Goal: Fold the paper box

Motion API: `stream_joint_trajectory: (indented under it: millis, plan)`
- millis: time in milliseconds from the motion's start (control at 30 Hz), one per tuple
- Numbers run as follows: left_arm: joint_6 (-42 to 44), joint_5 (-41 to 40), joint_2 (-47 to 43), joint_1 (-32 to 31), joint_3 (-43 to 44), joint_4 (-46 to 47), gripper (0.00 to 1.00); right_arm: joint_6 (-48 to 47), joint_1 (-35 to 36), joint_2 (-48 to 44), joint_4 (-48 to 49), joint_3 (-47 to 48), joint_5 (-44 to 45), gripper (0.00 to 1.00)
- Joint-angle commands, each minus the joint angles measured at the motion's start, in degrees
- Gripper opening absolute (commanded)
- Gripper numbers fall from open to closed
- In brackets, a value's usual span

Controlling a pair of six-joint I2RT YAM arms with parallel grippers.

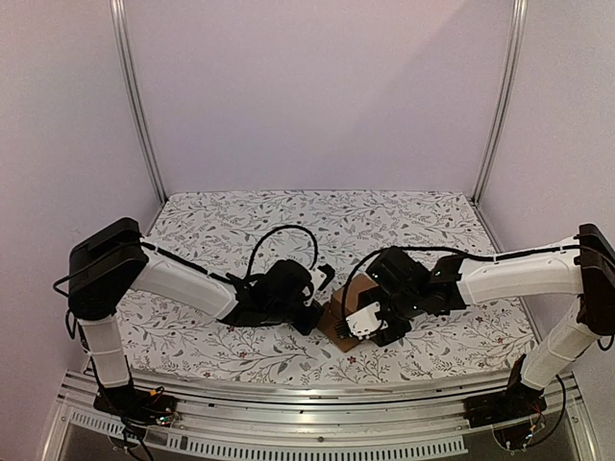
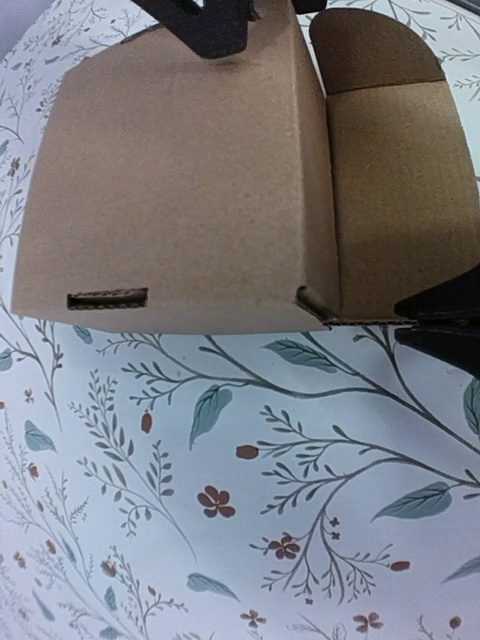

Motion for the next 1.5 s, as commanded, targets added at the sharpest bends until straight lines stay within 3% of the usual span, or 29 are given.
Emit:
stream_joint_trajectory:
  millis: [0, 1100, 1467]
  plan:
    - [0.65, -4.41, -3.00, -2.09, -1.26, -1.18, 0.01, -0.08, 0.14, 0.33, 1.02, -1.03, 0.82, 0.74]
    - [5.78, -6.13, -2.43, -4.83, -2.43, 2.84, 0.02, 4.39, 0.14, 4.54, 0.55, 1.44, -0.72, 0.61]
    - [4.99, -6.40, 0.22, -4.74, 2.64, -3.50, 0.01, 4.22, 0.30, 5.03, 0.24, 1.28, -1.86, 0.57]
